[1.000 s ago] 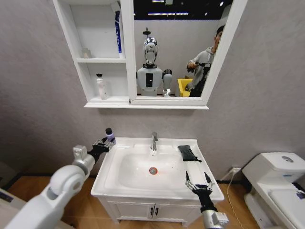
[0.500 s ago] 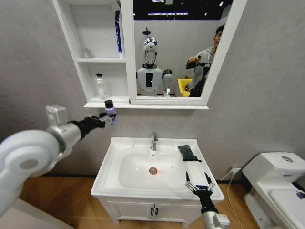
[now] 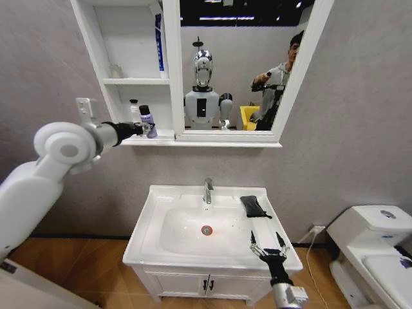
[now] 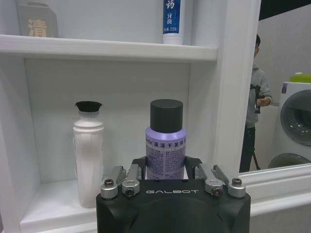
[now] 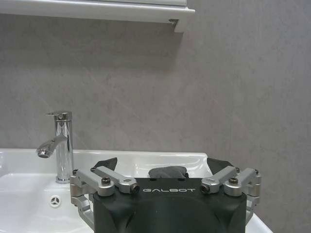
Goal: Move facial cleanser and shampoo from washbasin to cabinet, then wipe washbasin with towel.
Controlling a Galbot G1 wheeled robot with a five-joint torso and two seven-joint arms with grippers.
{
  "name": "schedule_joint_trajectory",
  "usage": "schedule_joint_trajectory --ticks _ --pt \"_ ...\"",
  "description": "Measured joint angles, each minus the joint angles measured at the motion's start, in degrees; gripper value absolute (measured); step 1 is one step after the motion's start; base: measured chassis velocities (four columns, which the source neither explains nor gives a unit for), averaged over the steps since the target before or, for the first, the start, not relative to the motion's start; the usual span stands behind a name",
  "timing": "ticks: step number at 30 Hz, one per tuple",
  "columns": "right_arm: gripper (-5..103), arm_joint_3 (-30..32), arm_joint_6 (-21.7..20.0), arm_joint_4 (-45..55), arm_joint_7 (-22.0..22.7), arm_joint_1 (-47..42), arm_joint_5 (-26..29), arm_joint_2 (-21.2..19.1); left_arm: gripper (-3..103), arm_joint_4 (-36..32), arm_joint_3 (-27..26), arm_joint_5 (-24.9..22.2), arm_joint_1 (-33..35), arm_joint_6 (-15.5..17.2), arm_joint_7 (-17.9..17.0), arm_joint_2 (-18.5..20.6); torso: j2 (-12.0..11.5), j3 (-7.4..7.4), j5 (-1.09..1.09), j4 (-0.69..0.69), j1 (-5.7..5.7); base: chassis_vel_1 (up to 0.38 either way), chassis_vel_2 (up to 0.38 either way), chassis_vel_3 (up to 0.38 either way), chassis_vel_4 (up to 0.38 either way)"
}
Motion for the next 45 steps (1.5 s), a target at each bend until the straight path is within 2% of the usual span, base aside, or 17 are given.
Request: schedule_joint_trajectory --ticks 7,12,24,28,29,32,34,35,37,38,40,41,44,45 --pt "100 0.0 0.0 -1.8 0.0 0.8 0.1 0.1 42 7.2 4.7 4.4 -4.6 -0.1 3.1 -2.9 0.0 0.00 0.00 0.00 0.00 0.000 0.000 0.000 0.000" --pt "100 0.2 0.0 -2.4 0.0 1.4 0.1 0.2 42 9.7 6.4 7.0 -4.8 -0.1 4.6 -4.8 0.0 0.00 -0.01 0.00 0.00 0.000 0.000 0.000 0.000" --pt "100 0.3 0.1 -3.4 0.0 1.8 0.2 -0.1 42 12.4 7.6 9.7 -4.5 -0.3 5.5 -8.0 0.0 -0.01 0.00 0.00 -0.01 0.000 0.000 0.000 0.000" --pt "100 0.4 0.1 -3.5 0.0 1.9 0.4 -0.1 42 12.6 8.0 10.2 -4.7 -0.3 5.5 -8.2 0.0 -0.01 0.00 -0.01 -0.01 0.000 0.000 0.000 0.000" --pt "100 0.4 0.1 -3.6 0.0 1.9 0.4 -0.1 38 12.6 8.0 10.3 -4.7 -0.3 5.5 -8.2 0.0 -0.01 0.00 0.00 -0.01 0.000 0.000 0.000 0.000" --pt "100 0.3 0.1 -3.8 0.0 1.9 0.4 -0.1 42 12.5 8.1 10.3 -4.7 -0.3 5.4 -8.0 0.0 -0.01 0.00 0.00 -0.01 0.000 0.000 0.000 0.000" --pt "100 0.2 0.2 -3.8 0.0 1.9 0.4 -0.1 53 12.4 8.1 10.3 -4.7 -0.3 5.2 -7.9 0.0 -0.01 -0.01 0.00 -0.01 0.000 0.000 0.000 0.000" --pt "100 0.2 0.2 -3.8 0.0 1.9 0.4 -0.1 53 12.4 8.1 10.3 -4.7 -0.3 5.2 -7.9 0.0 -0.01 -0.01 0.00 -0.01 0.000 0.000 0.000 0.000" --pt "100 0.1 0.2 -3.8 0.0 1.9 0.3 -0.1 64 11.9 7.7 10.3 -4.4 -0.3 5.1 -7.3 0.0 -0.01 -0.01 -0.02 -0.01 0.000 0.000 0.000 0.000" --pt "100 0.1 0.2 -3.8 0.0 1.9 0.3 -0.1 64 11.9 7.7 10.3 -4.4 -0.3 5.1 -7.3 0.0 -0.01 -0.01 -0.02 -0.01 0.000 0.000 0.000 0.000" --pt "100 0.1 0.2 -3.8 0.0 1.9 0.3 -0.1 75 10.4 6.6 10.1 -3.6 -0.3 5.1 -5.8 0.0 -0.01 0.00 -0.02 0.00 0.000 0.000 0.000 0.000" --pt "100 0.1 0.2 -3.8 0.0 1.9 0.3 -0.1 75 10.4 6.6 10.1 -3.6 -0.3 5.1 -5.8 0.0 -0.01 0.00 -0.02 0.00 0.000 0.000 0.000 0.000" --pt "100 -0.2 0.2 -3.6 -0.1 2.0 0.1 0.0 90 4.7 2.4 9.0 0.4 -0.3 5.5 -1.7 0.0 -0.01 0.01 0.00 0.00 0.000 0.000 0.000 0.000" --pt "100 -0.2 0.2 -3.6 -0.1 2.0 0.1 0.0 90 4.7 2.4 9.0 0.4 -0.3 5.5 -1.7 0.0 -0.01 0.01 0.00 0.00 0.000 0.000 0.000 0.000"
